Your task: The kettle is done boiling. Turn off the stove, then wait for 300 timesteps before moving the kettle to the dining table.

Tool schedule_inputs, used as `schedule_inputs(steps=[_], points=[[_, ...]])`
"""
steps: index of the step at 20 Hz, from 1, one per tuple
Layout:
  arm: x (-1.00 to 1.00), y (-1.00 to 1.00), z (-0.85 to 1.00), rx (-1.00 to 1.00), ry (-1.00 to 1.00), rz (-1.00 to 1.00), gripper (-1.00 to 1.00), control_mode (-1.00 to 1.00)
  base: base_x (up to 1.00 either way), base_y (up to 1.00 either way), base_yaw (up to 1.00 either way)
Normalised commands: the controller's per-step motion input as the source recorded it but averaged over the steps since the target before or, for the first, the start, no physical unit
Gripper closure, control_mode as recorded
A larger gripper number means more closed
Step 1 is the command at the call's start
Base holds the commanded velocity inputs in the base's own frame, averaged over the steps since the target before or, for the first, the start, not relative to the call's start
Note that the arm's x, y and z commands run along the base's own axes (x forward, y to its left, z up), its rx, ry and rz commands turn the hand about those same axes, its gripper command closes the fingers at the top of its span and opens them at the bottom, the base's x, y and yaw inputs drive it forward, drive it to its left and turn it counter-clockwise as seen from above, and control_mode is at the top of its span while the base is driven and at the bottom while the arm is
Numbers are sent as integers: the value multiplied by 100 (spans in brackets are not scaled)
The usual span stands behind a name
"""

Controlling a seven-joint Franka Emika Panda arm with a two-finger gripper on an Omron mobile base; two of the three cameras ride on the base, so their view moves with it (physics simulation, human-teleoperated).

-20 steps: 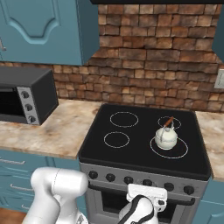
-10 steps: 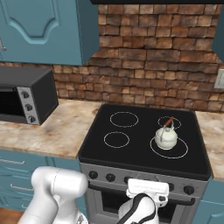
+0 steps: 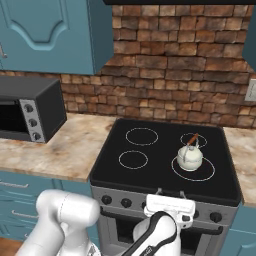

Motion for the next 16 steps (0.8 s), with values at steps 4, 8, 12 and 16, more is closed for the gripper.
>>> schedule_inputs(steps=[4, 8, 12, 16], points=[[0, 1, 36, -4, 0, -7, -100, -100, 0, 0, 0], [5, 2, 33, -3, 1, -9, -100, -100, 0, 0, 0], [16, 4, 29, -2, 5, -10, -100, -100, 0, 0, 0], [23, 9, 27, -2, 9, -9, -100, -100, 0, 0, 0]])
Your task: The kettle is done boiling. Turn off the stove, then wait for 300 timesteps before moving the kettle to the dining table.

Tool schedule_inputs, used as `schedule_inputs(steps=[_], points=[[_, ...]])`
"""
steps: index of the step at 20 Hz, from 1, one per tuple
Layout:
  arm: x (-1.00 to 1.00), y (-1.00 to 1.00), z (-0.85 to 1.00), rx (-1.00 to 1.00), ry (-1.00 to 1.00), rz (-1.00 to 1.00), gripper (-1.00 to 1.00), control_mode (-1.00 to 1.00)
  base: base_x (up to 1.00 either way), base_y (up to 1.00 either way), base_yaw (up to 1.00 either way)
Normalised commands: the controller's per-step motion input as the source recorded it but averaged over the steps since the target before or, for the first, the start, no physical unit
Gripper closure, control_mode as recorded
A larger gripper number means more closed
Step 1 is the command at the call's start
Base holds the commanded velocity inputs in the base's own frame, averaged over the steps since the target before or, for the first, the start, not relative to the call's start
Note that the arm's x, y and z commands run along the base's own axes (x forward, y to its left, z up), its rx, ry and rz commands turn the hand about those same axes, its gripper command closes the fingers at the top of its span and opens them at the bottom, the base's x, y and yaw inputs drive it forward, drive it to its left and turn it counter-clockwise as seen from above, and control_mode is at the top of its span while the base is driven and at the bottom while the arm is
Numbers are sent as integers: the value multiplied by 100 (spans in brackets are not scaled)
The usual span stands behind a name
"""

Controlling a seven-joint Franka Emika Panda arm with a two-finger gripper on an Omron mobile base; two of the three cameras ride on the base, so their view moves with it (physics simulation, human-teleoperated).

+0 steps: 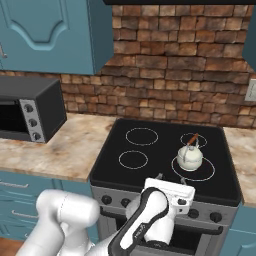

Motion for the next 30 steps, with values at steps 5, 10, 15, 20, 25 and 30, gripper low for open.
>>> schedule_inputs(steps=[5, 10, 15, 20, 25, 30], points=[[28, 15, 24, -2, 11, -8, -100, -100, 0, 0, 0], [31, 13, 20, -2, 13, -8, -100, -100, 0, 0, 0], [35, 1, 15, -1, 18, -10, -100, -100, 0, 0, 0], [37, 0, 10, 0, 19, -9, -100, -100, 0, 0, 0], [31, -3, 1, 0, 20, -6, -100, -100, 0, 0, 0], [28, -13, 2, 0, 20, -5, -100, -100, 0, 0, 0]])
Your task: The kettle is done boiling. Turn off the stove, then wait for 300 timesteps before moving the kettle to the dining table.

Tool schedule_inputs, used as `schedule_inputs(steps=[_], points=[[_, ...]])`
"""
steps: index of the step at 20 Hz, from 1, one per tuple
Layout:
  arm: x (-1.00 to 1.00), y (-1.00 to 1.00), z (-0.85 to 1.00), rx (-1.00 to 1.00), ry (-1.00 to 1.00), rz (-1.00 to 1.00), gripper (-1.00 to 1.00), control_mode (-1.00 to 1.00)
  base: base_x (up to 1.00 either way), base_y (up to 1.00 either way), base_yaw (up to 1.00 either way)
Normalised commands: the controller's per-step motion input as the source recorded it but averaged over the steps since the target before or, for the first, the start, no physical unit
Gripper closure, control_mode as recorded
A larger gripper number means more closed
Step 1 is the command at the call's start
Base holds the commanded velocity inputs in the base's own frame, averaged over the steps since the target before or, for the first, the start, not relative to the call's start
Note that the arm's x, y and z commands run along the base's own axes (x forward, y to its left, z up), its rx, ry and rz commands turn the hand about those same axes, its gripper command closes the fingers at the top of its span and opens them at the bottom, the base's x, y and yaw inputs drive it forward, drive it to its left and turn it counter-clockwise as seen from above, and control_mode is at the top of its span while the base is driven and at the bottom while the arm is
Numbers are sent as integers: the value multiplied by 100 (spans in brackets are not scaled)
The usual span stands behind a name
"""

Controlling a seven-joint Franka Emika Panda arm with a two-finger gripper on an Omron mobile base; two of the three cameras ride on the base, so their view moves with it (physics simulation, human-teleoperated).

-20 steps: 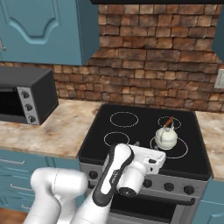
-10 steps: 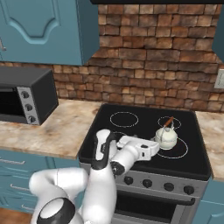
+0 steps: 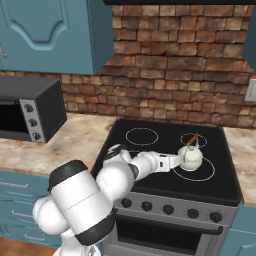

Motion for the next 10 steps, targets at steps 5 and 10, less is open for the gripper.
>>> schedule_inputs(steps=[5, 10], points=[[17, -21, 2, 0, 15, -5, -100, -100, 0, 0, 0], [6, -23, 1, 0, 8, -5, -100, -100, 0, 0, 0]])
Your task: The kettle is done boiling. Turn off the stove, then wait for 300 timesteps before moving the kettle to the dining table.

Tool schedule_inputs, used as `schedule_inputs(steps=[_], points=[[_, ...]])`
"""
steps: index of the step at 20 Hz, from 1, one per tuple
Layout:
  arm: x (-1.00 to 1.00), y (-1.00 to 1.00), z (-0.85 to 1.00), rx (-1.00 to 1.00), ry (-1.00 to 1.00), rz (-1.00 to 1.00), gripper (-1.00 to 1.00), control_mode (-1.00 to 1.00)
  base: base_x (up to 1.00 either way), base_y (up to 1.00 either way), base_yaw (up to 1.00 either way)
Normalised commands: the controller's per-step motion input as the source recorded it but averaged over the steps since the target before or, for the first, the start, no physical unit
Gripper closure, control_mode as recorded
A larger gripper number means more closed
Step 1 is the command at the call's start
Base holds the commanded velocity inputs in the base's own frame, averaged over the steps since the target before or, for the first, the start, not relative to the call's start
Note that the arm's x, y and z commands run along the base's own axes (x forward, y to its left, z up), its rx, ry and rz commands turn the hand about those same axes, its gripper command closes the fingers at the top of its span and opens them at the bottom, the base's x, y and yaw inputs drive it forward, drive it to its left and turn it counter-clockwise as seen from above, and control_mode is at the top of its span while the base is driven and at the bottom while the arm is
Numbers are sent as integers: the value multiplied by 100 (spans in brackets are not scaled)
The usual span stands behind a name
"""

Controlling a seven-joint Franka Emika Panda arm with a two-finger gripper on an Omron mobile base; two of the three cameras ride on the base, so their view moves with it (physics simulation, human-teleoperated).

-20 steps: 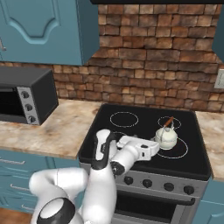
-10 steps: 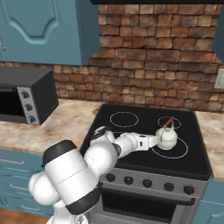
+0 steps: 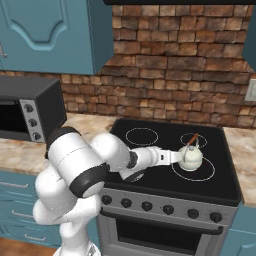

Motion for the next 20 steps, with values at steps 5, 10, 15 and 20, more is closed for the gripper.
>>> schedule_inputs(steps=[5, 10, 15, 20], points=[[0, -30, 0, 1, 1, -3, -100, -100, 0, 0, 0], [0, -26, 0, 4, 0, -1, -100, -100, 0, 0, 0], [3, -8, 0, 2, 0, 0, -100, -100, 0, 0, 0], [5, 0, -1, 0, 0, 0, -100, -100, 0, 0, 0]])
